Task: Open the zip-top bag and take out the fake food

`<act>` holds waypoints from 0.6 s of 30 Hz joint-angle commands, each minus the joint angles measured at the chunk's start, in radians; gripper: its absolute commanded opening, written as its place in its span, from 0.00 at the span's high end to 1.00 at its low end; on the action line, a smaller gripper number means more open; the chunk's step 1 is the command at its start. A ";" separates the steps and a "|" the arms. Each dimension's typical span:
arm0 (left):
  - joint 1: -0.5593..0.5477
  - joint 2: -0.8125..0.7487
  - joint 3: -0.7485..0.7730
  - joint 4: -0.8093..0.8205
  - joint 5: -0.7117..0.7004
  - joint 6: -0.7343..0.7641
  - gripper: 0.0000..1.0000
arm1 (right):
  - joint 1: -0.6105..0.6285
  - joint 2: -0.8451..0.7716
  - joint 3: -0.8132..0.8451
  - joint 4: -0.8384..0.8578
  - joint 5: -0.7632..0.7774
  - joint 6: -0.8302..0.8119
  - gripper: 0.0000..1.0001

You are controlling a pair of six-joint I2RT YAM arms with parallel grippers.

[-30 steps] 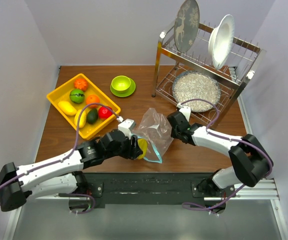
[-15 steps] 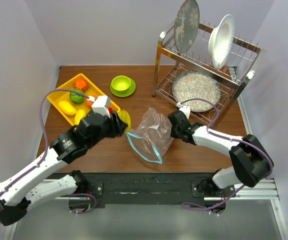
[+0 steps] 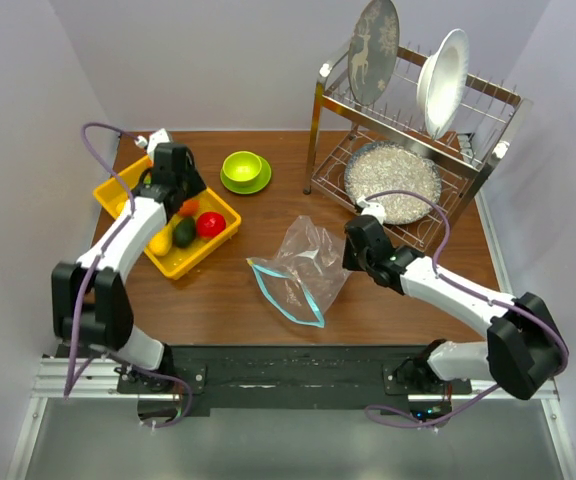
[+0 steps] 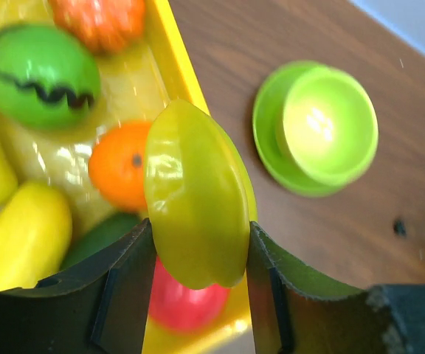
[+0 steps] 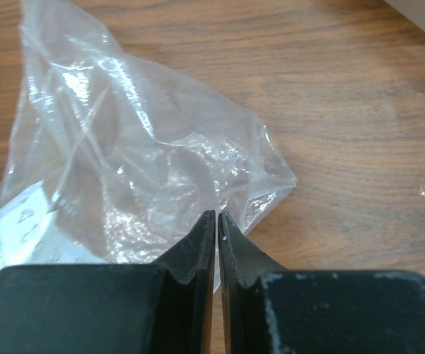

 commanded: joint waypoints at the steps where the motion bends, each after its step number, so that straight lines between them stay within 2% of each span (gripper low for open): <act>1: 0.072 0.182 0.171 0.111 0.007 0.025 0.88 | -0.003 -0.060 0.043 -0.002 -0.048 -0.026 0.91; 4: 0.097 0.304 0.280 0.073 -0.017 0.026 0.88 | 0.002 -0.101 0.038 -0.005 -0.058 -0.032 0.90; 7: 0.122 0.365 0.307 0.083 -0.060 0.004 0.88 | 0.005 -0.138 0.029 -0.013 -0.062 -0.037 0.90; 13: 0.148 0.467 0.342 0.073 -0.048 0.014 0.85 | 0.008 -0.193 0.008 -0.033 -0.053 -0.046 0.88; 15: 0.148 0.465 0.312 0.085 -0.039 0.017 0.76 | 0.008 -0.198 0.008 -0.038 -0.053 -0.046 0.87; 16: 0.148 0.449 0.299 0.120 -0.021 0.029 0.62 | 0.008 -0.199 0.008 -0.041 -0.053 -0.046 0.87; 18: 0.148 0.429 0.272 0.136 -0.014 0.034 0.50 | 0.008 -0.201 0.003 -0.041 -0.051 -0.043 0.87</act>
